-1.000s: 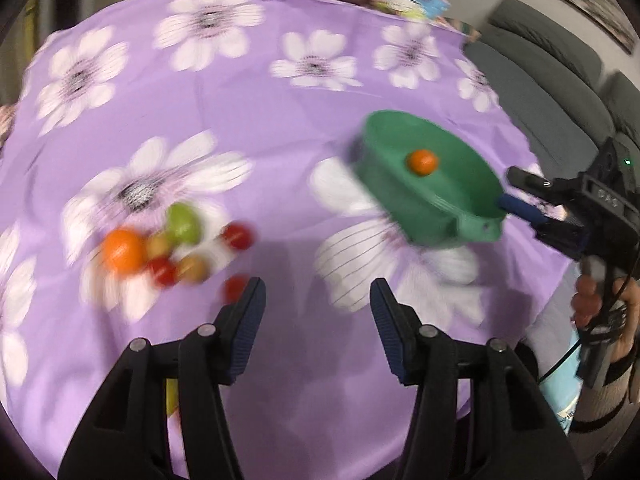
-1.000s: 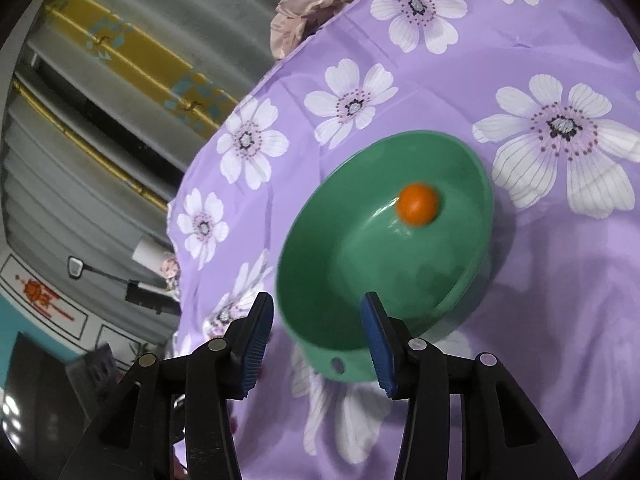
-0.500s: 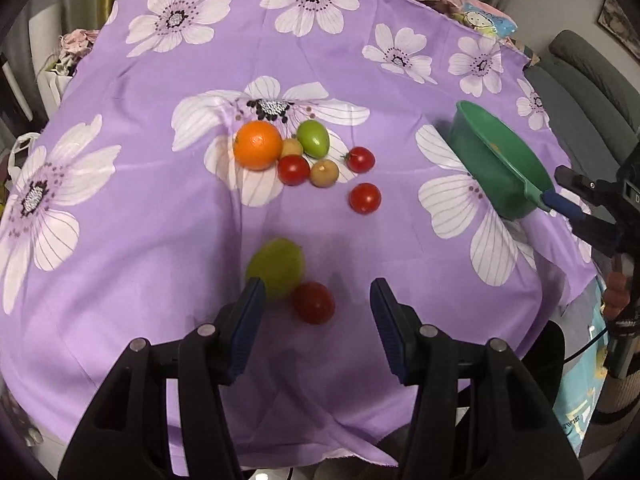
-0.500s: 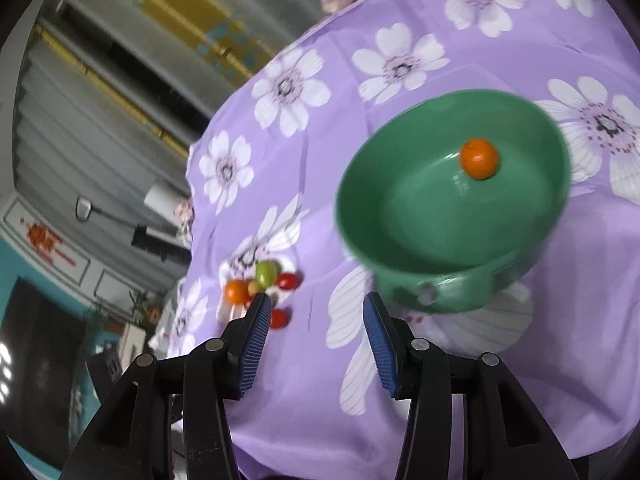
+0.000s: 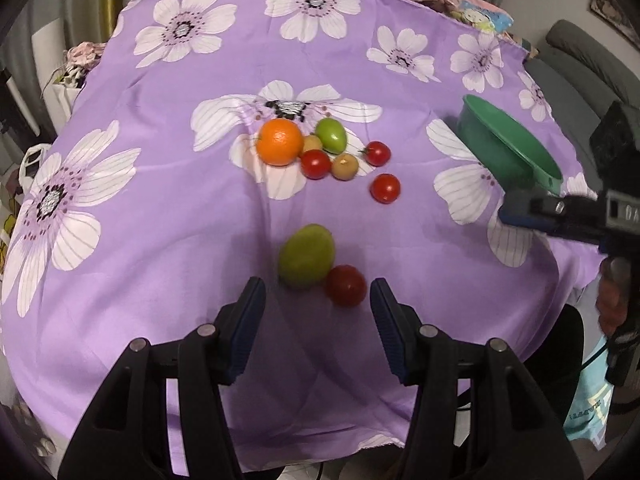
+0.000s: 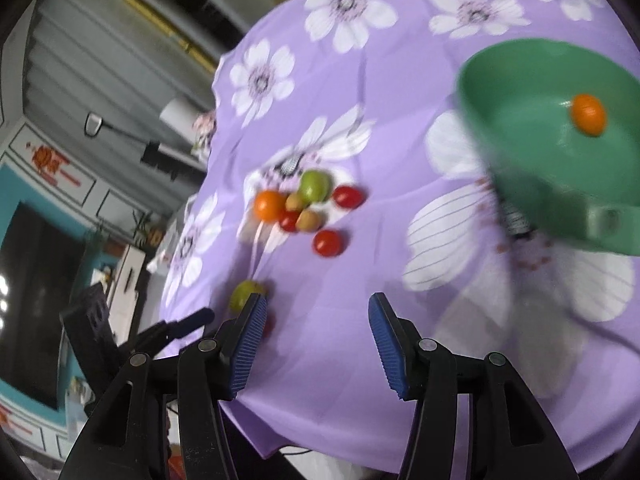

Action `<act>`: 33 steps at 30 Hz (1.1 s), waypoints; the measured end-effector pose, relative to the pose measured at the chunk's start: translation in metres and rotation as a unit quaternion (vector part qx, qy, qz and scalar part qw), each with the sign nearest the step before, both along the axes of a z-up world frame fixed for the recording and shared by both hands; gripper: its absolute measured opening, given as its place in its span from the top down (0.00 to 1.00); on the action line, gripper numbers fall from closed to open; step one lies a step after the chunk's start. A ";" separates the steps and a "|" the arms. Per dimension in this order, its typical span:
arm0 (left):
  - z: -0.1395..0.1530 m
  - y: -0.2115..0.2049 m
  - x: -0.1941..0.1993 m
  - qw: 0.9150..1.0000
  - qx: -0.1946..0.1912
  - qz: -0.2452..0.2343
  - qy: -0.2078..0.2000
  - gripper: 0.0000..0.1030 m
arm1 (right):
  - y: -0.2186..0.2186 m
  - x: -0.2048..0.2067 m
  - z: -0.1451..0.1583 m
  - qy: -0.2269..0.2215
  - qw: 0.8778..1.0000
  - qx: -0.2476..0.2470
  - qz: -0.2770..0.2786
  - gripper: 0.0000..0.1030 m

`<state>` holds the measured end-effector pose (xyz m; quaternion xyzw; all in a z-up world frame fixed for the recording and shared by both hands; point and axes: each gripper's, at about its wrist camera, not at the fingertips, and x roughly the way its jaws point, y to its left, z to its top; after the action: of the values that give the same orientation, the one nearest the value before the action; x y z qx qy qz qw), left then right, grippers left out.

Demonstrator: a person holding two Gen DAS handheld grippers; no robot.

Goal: Organize fruits
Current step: 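Move the right gripper back to the fruit cluster, then close the right gripper around the yellow-green lime-like fruit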

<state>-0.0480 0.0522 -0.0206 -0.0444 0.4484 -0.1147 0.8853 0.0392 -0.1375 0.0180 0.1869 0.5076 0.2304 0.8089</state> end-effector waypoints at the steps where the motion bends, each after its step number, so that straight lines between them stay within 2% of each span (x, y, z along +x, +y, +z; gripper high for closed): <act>1: 0.001 0.003 0.000 1.000 -0.001 0.003 -0.002 0.48 | 0.006 0.001 -0.002 0.004 1.000 -0.001 0.008 0.47; 6: 0.005 0.001 0.004 1.000 0.022 -0.009 -0.018 0.51 | 0.028 0.008 -0.010 0.021 0.999 0.012 0.033 0.47; 8: 0.006 -0.005 0.007 0.999 0.041 -0.023 -0.025 0.58 | 0.035 0.012 -0.012 0.031 0.998 0.032 0.037 0.47; 10: 0.004 -0.009 0.011 0.998 0.052 -0.033 -0.026 0.59 | 0.042 0.015 -0.016 0.044 0.997 0.054 0.041 0.47; 12: 0.000 -0.011 0.014 0.997 0.057 -0.038 -0.021 0.59 | 0.051 0.020 -0.018 0.048 0.996 0.053 0.045 0.47; 15: -0.004 -0.011 0.019 0.997 0.058 -0.046 -0.011 0.60 | 0.064 0.027 -0.022 0.058 0.995 0.052 0.056 0.47; 20: -0.010 -0.011 0.028 0.997 0.053 -0.061 0.018 0.68 | 0.083 0.037 -0.034 0.081 0.993 0.050 0.074 0.47; 26: -0.015 -0.012 0.039 0.996 0.045 -0.070 0.037 0.69 | 0.094 0.049 -0.049 0.110 0.990 0.053 0.075 0.47; 30: -0.016 -0.017 0.040 0.994 0.055 -0.082 0.040 0.67 | 0.101 0.054 -0.051 0.113 0.989 0.046 0.085 0.47; 33: -0.016 -0.016 0.042 0.994 0.046 -0.089 0.048 0.67 | 0.108 0.056 -0.053 0.117 0.988 0.036 0.096 0.47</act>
<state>-0.0055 0.0364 -0.0370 0.0307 0.4971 -0.1698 0.8503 0.0951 -0.0294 -0.0347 0.1922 0.6057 0.3014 0.7109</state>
